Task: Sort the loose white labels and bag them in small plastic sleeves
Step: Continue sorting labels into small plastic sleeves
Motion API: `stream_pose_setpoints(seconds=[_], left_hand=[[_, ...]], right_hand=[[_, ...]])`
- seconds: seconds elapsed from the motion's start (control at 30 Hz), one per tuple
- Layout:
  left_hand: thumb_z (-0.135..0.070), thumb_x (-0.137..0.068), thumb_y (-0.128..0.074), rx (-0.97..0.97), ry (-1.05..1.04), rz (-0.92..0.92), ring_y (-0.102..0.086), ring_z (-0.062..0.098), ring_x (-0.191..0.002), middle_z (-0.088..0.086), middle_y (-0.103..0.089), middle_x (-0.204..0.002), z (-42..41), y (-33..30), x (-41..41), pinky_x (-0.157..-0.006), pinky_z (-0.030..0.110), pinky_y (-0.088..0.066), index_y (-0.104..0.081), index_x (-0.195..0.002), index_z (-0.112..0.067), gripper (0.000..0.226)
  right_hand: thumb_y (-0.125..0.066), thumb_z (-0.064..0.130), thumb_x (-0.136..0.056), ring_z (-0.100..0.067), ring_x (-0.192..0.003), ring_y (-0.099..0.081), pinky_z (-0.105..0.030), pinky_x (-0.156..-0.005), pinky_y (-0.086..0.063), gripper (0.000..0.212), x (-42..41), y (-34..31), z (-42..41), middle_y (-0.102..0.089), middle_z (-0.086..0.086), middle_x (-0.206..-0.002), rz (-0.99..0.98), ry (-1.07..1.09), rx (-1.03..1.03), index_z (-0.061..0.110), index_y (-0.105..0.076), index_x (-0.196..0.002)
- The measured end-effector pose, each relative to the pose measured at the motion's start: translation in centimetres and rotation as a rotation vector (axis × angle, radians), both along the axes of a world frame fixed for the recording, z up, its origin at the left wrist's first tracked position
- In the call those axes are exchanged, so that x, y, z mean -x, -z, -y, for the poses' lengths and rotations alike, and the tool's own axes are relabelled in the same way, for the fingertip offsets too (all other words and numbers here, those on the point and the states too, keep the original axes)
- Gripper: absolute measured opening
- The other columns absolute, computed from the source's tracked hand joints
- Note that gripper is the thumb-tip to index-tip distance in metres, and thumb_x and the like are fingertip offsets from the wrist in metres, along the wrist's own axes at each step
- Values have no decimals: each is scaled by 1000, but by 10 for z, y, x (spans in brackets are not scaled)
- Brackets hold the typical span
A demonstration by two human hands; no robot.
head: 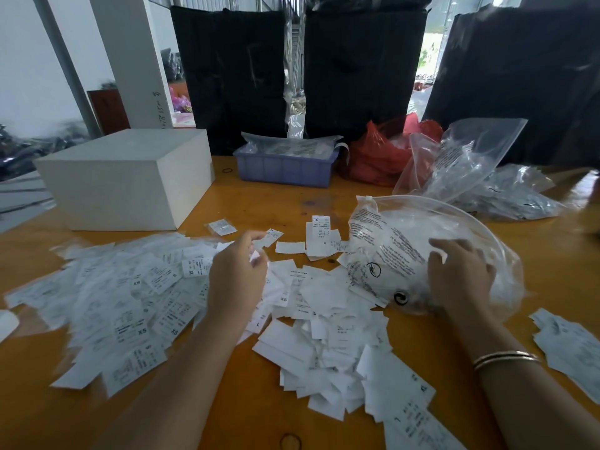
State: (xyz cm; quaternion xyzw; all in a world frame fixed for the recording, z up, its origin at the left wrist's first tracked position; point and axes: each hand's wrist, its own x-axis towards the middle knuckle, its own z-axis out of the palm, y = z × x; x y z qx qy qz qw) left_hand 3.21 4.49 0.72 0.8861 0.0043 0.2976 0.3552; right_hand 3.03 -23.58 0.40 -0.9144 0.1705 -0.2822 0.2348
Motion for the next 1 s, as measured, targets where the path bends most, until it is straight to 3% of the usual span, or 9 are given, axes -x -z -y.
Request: stream_pose_setpoints(seconds=[0.07, 0.13, 0.27, 0.43, 0.57, 0.67, 0.8, 0.9, 1.0], left_hand=[[-14, -87, -66, -122, -46, -44, -65, 20, -100, 4, -65, -121, -1, 1, -1, -65, 20, -48, -56, -128, -20, 42], [-19, -88, -65, -253, -100, -78, -59, 19, -108, 2, -60, -127, -3, 3, -1, -80, 30, -52, -52, -132, -23, 46], [-23, -89, -62, -337, -75, -5, -49, 18, -114, 1, -56, -127, -1, 4, -2, -88, 28, -41, -57, -125, -20, 36], [-16, -88, -62, -299, 277, 75, -52, 16, -113, -1, -64, -115, 13, 9, 3, -94, 25, -38, -67, -110, -18, 22], [-19, -91, -59, -314, 425, 34, -49, 8, -109, -9, -64, -112, 22, 13, 6, -93, 21, -32, -68, -110, -26, 21], [-19, -92, -57, -324, 455, -16, -48, 6, -107, -11, -65, -112, 24, 14, 7, -90, 21, -36, -68, -109, -28, 22], [-20, -93, -56, -335, 468, -61, -47, 7, -109, -10, -63, -115, 24, 16, 9, -92, 22, -37, -67, -110, -28, 22], [-20, -93, -57, -325, 468, -56, -47, 7, -109, -10, -63, -114, 25, 15, 9, -92, 24, -37, -67, -109, -28, 21], [-19, -92, -57, -316, 467, -39, -46, 6, -108, -10, -63, -112, 25, 16, 8, -90, 21, -34, -68, -108, -27, 21]], right_hand=[[-45, 24, -93, -26, -113, -44, -38, -90, -26, 27, -3, 5, 1, -55, -5, -123, -269, 19, 110, 20, -65, -111], [-44, 27, -91, -24, -106, -46, -37, -84, -24, 25, -5, 7, 1, -58, -4, -114, -322, 16, 172, 23, -67, -99], [-50, 28, -92, -24, -107, -50, -36, -85, -22, 24, -5, 7, 0, -64, -1, -110, -218, 19, 179, 25, -72, -103], [-56, 26, -92, -26, -106, -52, -36, -86, -21, 16, -3, 5, 0, -68, -4, -106, 25, 9, 92, 24, -70, -100], [-48, 32, -94, -25, -118, -44, -38, -94, -23, 31, -6, 7, -2, -58, -2, -122, -240, 0, 114, 26, -61, -121], [-48, 32, -94, -23, -111, -43, -37, -86, -21, 22, -9, 7, -3, -57, 0, -111, -265, -10, 159, 31, -68, -106], [-58, 31, -89, -23, -102, -46, -34, -76, -15, 8, -7, 7, -4, -58, 3, -94, -154, 15, 76, 29, -66, -91], [-60, 33, -89, -20, -94, -47, -34, -78, -16, 6, -7, 7, -1, -60, 6, -87, -84, 13, -67, 31, -61, -83], [-58, 27, -91, -16, -86, -48, -32, -83, -19, 7, -7, 6, -2, -59, 9, -83, 81, 12, -131, 27, -64, -87]])
